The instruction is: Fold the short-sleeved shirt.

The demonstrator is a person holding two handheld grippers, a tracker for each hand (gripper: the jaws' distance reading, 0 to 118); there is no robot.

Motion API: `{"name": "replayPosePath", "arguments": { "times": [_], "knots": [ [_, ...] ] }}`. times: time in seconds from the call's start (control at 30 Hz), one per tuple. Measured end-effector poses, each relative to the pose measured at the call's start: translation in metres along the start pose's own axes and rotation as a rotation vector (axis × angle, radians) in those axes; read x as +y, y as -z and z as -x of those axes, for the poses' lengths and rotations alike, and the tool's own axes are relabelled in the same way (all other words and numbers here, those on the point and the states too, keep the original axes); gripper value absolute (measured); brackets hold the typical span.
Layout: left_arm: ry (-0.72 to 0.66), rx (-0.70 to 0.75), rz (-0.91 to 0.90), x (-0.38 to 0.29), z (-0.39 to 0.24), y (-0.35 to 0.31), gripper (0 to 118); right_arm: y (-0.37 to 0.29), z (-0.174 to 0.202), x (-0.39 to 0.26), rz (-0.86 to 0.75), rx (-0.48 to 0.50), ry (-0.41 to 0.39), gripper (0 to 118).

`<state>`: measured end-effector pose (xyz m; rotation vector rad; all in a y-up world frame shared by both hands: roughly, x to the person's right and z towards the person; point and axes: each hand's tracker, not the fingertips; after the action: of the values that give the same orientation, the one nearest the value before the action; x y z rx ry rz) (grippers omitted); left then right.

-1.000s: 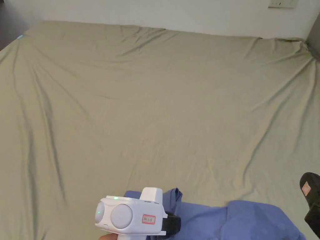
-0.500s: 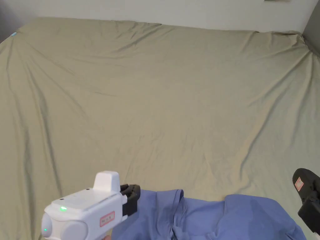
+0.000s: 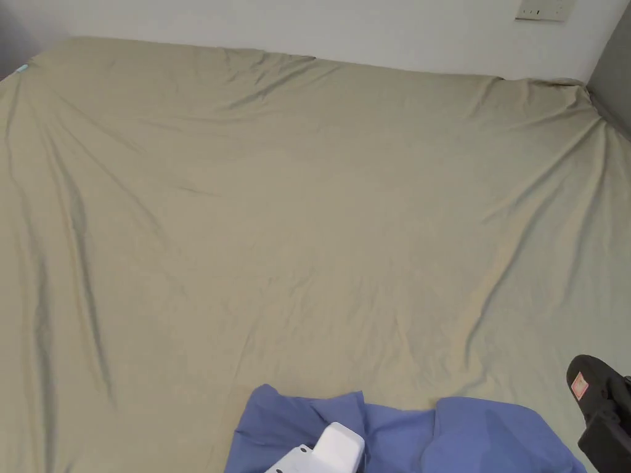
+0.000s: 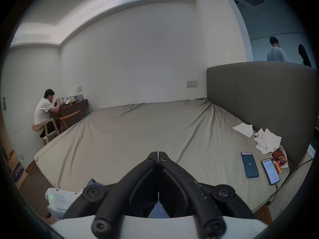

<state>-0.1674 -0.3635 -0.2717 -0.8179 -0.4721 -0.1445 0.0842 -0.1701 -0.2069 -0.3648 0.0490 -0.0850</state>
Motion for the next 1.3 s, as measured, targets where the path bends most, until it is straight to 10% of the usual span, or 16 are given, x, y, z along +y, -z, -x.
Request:
{"name": "replayPosePath", "arguments": {
  "times": [0.5,0.87,1.17,1.23,1.3],
  "knots": [
    [-0.154,-0.148,-0.316,0.057,0.038,-0.105,1,-0.008,0.005,0.007,-0.023,0.010,0.001,0],
    [-0.094,0.333,-0.607,0.070,0.160,-0.249,0,0.003,0.018,-0.001,-0.058,-0.014,-0.042,0],
    [-0.269,0.291,-0.509,0.041,0.198,-0.231,0,0.008,0.024,0.000,-0.043,0.016,-0.046,0],
    [-0.300,0.240,-0.481,0.043,0.203,-0.223,17,0.008,0.024,0.000,-0.044,0.017,-0.049,0],
    [-0.407,0.031,-0.436,0.049,0.217,-0.209,84,0.008,0.023,0.001,-0.040,0.019,-0.047,0]
  ]
}}
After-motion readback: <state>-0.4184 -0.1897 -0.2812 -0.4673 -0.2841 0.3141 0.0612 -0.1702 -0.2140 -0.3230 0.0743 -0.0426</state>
